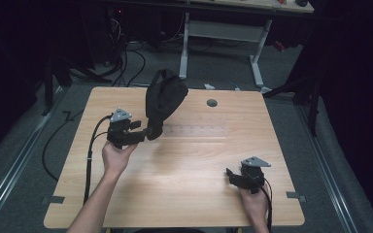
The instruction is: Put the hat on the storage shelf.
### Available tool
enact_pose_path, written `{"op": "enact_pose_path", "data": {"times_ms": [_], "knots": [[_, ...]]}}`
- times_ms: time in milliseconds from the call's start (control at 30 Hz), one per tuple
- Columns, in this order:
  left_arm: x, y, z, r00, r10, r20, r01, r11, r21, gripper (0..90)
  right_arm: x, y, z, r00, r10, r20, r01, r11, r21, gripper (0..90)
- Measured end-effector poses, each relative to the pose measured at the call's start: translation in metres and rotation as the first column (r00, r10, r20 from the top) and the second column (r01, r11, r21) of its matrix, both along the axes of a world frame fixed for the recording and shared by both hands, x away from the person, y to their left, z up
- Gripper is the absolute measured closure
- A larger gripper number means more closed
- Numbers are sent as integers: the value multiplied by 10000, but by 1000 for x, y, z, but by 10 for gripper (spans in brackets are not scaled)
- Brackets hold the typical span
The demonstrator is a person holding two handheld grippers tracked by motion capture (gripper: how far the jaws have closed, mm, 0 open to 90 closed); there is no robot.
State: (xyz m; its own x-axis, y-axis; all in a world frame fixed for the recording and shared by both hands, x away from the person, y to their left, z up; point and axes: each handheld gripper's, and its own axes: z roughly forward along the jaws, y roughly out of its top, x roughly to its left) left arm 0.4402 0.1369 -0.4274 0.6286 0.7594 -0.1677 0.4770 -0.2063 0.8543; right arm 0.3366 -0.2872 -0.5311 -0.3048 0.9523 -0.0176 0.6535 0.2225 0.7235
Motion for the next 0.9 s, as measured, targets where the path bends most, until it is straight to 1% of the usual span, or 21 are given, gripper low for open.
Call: {"op": "enact_pose_path", "data": {"times_ms": [67,267,500,600,633,700,900], "knots": [[-2,1,2,10000,0,60,1,10000,-61,428,0,0,0,10000,-1,1,1,10000,-1,313],[-7,4,7,9998,-64,170,64,10000,12,413,0,0,0,10000,-2,0,2,10000,0,313],[-13,8,11,9997,-131,185,131,9999,-18,404,0,0,0,10000,0,-11,0,10000,-1,313],[-16,10,13,9997,-143,185,142,9999,77,402,0,0,0,10000,0,-12,0,10000,0,313],[-18,11,13,9996,-124,254,120,9998,145,402,0,0,0,10000,-1,-10,1,10000,-2,313],[-20,13,14,9995,-125,295,123,9999,43,403,0,0,0,10000,-8,-14,8,10000,5,313],[-24,18,14,9996,-85,253,85,10000,16,402,0,0,0,10000,-2,-8,2,10000,-4,313]]}}
